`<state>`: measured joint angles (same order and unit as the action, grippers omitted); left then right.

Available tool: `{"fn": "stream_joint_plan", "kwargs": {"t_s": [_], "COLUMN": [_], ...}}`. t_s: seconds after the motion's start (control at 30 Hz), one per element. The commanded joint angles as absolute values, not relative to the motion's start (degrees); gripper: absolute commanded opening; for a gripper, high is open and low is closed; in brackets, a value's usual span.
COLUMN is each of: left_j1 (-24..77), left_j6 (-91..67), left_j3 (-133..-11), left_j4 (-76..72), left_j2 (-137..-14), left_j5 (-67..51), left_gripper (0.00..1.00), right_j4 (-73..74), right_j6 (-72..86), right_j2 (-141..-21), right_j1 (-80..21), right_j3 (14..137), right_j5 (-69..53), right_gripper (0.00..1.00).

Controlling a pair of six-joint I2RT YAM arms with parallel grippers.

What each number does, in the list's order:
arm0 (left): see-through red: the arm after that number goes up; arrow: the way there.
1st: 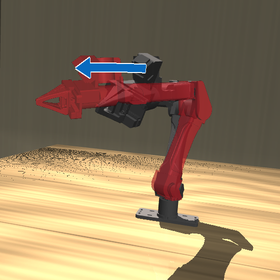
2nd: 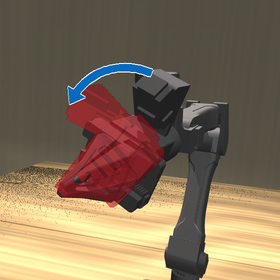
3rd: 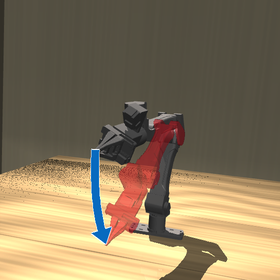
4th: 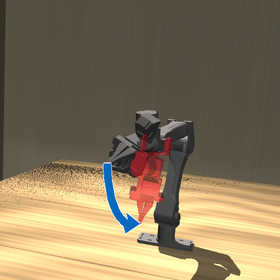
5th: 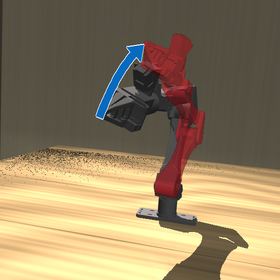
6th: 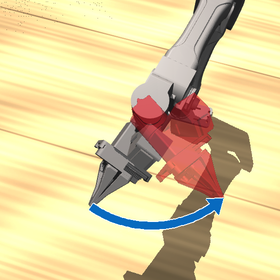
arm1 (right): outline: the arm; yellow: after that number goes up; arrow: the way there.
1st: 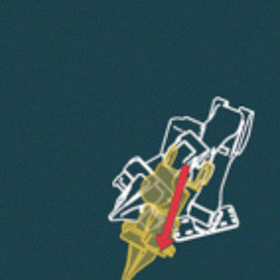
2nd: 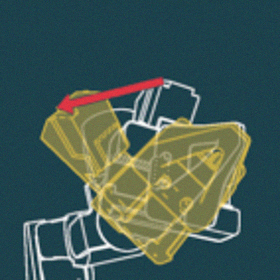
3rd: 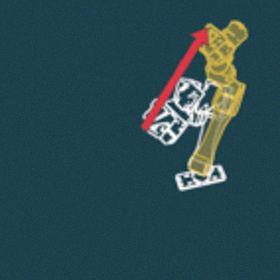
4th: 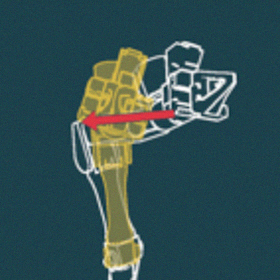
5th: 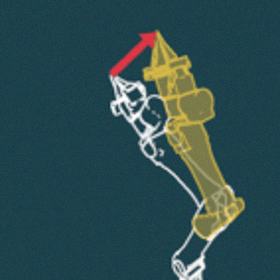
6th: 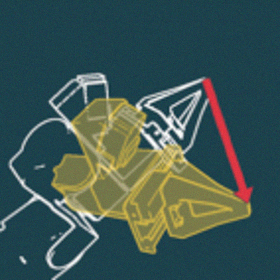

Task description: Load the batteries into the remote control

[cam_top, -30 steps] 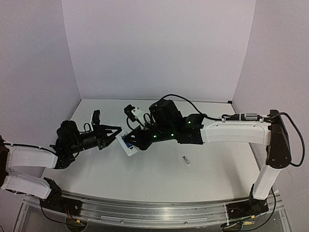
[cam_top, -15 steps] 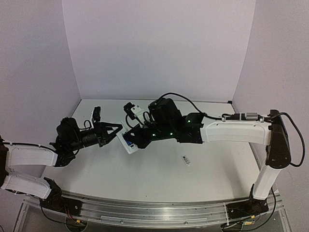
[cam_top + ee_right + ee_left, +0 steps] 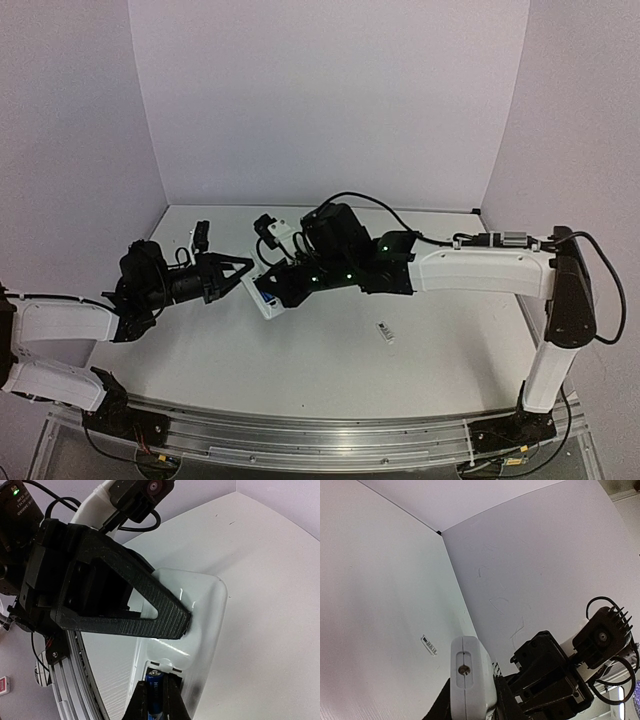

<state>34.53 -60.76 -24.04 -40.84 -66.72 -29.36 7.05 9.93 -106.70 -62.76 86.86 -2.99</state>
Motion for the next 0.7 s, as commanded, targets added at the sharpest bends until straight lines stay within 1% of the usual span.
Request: {"fn": "stream_joint_plan", "kwargs": {"t_s": [0.0,0.3,0.67], "left_j1": [35.19,33.59,33.31], "left_j6": [-62.36,-71.00,-71.82], "left_j3": [-27.89,-26.59,-26.69], "left_j4": [-47.92,-58.24,-56.77], "left_j2": [-65.37,-68.87,-65.80], "left_j5": [-34.38,-37.82,-36.90], "left_gripper": [0.00,0.00,0.00], "right_j4": [3.82,-8.21,-14.17], "right_j6": [10.12,8.35,4.88], "right_j2": [-108.77,-108.09,-107.97], "right_j1": [-62.07,-62.19,-62.27], "right_j3": [87.56,85.02,82.60], "right_j5": [3.18,5.69,5.59], "right_gripper": [0.00,0.00,0.00]}}
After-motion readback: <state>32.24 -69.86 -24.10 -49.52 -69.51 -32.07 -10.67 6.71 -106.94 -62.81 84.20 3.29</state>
